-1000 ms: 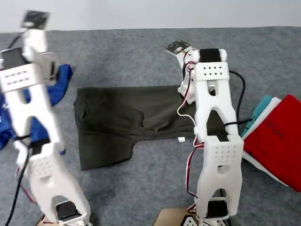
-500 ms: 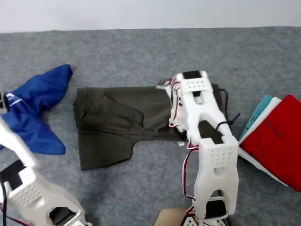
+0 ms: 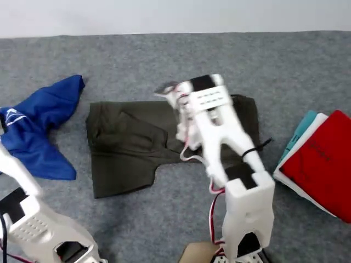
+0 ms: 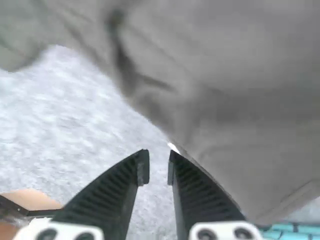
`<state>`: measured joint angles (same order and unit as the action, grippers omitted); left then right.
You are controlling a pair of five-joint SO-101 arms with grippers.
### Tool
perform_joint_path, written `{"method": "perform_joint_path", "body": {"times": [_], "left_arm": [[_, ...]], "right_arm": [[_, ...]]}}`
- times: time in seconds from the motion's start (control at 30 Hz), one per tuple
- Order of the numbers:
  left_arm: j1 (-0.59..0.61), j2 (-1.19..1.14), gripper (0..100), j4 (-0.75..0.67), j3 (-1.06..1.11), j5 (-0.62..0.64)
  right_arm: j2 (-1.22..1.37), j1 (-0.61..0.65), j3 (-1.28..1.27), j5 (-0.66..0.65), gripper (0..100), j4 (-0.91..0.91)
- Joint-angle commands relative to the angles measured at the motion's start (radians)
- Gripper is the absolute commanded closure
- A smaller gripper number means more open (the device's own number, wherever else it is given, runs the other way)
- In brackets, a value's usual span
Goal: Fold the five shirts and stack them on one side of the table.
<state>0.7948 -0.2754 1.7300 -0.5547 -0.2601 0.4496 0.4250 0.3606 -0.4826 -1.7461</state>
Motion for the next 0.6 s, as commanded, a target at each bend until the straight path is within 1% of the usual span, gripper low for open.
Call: {"method": "perform_joint_path", "body": {"times": [0.0,0.07,0.13,0.33,0.47,0.57], "left_arm": [[0.058,0.06,88,0.021,-0.044,-0.011],[0.097,0.057,88,0.021,-0.054,-0.011],[0.129,0.054,88,0.021,-0.051,-0.011],[0.19,0.052,88,0.023,-0.045,-0.011],[0.209,0.052,88,0.023,-0.045,-0.012],[0.221,0.052,88,0.023,-0.045,-0.032]], "right_arm": [[-0.071,0.134,0.04,0.008,83.6,-0.018],[-0.071,0.211,0.038,0.008,77.6,-0.004],[-0.07,0.282,0.038,0.009,74.5,0.028],[0.01,0.464,0.038,0.006,73.9,0.111],[0.114,0.529,0.068,0.008,73.9,0.153],[0.18,0.562,0.138,0.008,73.9,0.162]]}}
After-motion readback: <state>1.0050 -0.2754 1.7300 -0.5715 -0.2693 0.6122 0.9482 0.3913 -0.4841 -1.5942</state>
